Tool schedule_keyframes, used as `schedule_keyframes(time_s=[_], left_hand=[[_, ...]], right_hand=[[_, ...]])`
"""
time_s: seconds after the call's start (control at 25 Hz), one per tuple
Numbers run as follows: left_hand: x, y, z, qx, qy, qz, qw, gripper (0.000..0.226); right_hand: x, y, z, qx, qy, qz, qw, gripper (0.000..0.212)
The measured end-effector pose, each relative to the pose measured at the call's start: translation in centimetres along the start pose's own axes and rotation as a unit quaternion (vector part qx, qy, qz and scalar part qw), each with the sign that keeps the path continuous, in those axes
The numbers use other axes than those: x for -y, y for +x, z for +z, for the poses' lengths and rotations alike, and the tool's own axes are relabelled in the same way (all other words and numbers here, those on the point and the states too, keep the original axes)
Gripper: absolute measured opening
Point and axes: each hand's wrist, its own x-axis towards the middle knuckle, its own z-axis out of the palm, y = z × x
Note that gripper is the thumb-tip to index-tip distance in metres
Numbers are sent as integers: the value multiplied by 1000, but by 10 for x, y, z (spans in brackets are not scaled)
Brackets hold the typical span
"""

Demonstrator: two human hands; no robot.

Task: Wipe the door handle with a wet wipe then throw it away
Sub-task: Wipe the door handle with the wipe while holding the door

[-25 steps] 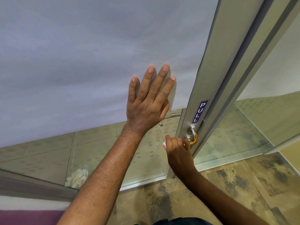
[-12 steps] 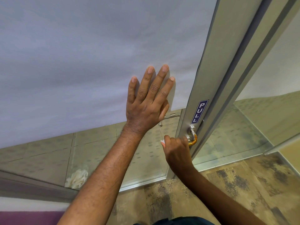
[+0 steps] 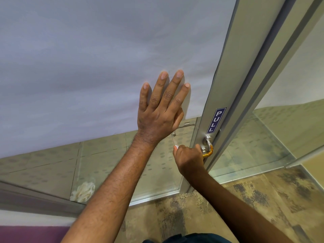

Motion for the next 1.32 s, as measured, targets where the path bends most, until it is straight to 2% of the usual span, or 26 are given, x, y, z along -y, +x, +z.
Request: schedule_keyframes(time_s=[0.16,0.32,0.48,0.56,0.68,0.76,0.84,1.04,1.08,1.16,1.2,1.32], left_hand=[[-1,-1,0,1,2,1,1000,64],[0,0,-1,5,-3,-2,1000,67],[0,0,-1,7,-2,0,1000,67],[0,0,-2,6,-2,0,1000,67],[0,1,-3,10,-3,2,1000,68],[1,1,-3,12,1,3,1000,67],[1,1,-3,12,-1,2,1000,66],[0,1,-3,2,-5,1,1000,66],[0,1,-3,2,-6,2,1000,65],[0,0,-3,3,-1,3,1000,66],[0,0,-3,4,0,3,1000,67],[0,0,-3,4,2,4,1000,67]], right_hand=[[1,-20,10,-23,21,2,1000,20],[-13,-38,18,-27,13,-39,999,39],[-8,-25,12,-36,-18,-36,999,18],[-2,-17,7,-40,-1,-18,999,18],[1,2,-1,11,20,10,1000,28],[2,3,-1,8,30,12,999,29],[0,-14,5,-33,44,-7,998,20],[-50,-44,9,-18,17,-94,995,37],[-58,-45,9,-8,4,-112,994,34],[-65,-41,6,30,-14,-134,990,12],[-66,-36,5,49,-8,-133,990,15],[-70,-18,6,67,1,-176,982,48]])
